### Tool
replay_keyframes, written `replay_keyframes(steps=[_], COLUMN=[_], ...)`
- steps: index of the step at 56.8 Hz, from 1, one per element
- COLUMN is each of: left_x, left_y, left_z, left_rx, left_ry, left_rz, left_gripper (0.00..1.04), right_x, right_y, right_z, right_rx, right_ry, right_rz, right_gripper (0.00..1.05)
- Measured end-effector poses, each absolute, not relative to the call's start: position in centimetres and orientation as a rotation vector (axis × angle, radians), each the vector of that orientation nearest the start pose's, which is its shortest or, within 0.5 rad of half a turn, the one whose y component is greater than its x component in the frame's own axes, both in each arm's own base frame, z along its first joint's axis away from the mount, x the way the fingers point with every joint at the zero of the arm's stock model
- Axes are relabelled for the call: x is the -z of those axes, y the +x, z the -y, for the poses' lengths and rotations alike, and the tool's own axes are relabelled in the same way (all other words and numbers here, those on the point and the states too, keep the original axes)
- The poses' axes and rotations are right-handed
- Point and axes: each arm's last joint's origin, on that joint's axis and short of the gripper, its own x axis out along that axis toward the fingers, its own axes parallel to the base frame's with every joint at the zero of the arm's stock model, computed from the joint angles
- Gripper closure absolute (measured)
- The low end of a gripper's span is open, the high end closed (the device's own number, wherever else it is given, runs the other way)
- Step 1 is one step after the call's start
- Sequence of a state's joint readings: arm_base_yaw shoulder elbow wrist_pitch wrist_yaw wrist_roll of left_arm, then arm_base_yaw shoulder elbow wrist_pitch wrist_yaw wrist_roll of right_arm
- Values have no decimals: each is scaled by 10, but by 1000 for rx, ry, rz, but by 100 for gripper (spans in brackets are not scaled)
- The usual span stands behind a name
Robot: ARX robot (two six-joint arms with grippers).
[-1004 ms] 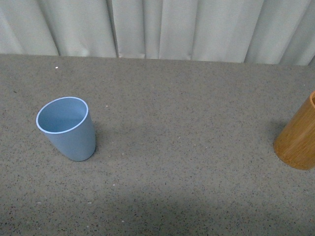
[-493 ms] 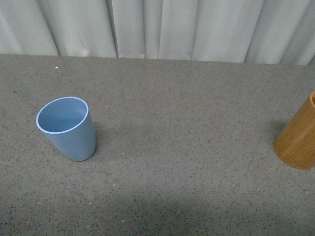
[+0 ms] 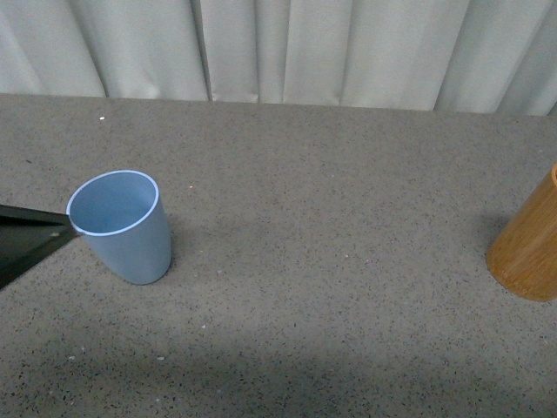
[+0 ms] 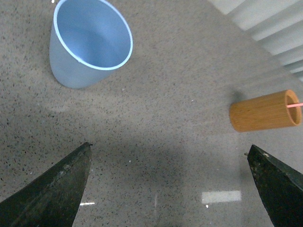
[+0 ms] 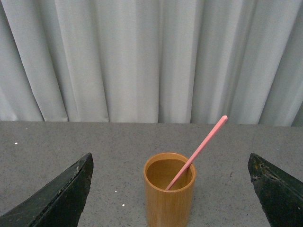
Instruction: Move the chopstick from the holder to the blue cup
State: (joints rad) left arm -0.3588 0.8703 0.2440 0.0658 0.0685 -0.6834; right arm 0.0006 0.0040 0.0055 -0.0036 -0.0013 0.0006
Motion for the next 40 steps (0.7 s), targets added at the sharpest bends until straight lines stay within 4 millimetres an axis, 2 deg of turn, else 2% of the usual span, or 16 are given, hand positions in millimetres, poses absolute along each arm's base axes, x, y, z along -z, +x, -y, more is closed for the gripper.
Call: replay_keyframes(steps=[7, 17, 25, 40], left_x=[-149, -128, -114, -116], left_y=[180, 204, 216, 237], left_z=[81, 96, 102, 97], left_rx=[180, 112, 31, -77], left_ry=[-586, -573, -581, -660], left_rz=[-722, -782, -827, -794], left_gripper=[7, 7, 7, 7], right_x=[-165, -165, -165, -165], right_y=[98, 98, 98, 98], right_z=[0, 0, 0, 0], right_rx=[-2, -2, -2, -2], right_ry=[1, 0, 0, 0], right_rz=[-2, -2, -2, -2], right_gripper=[10, 10, 10, 10])
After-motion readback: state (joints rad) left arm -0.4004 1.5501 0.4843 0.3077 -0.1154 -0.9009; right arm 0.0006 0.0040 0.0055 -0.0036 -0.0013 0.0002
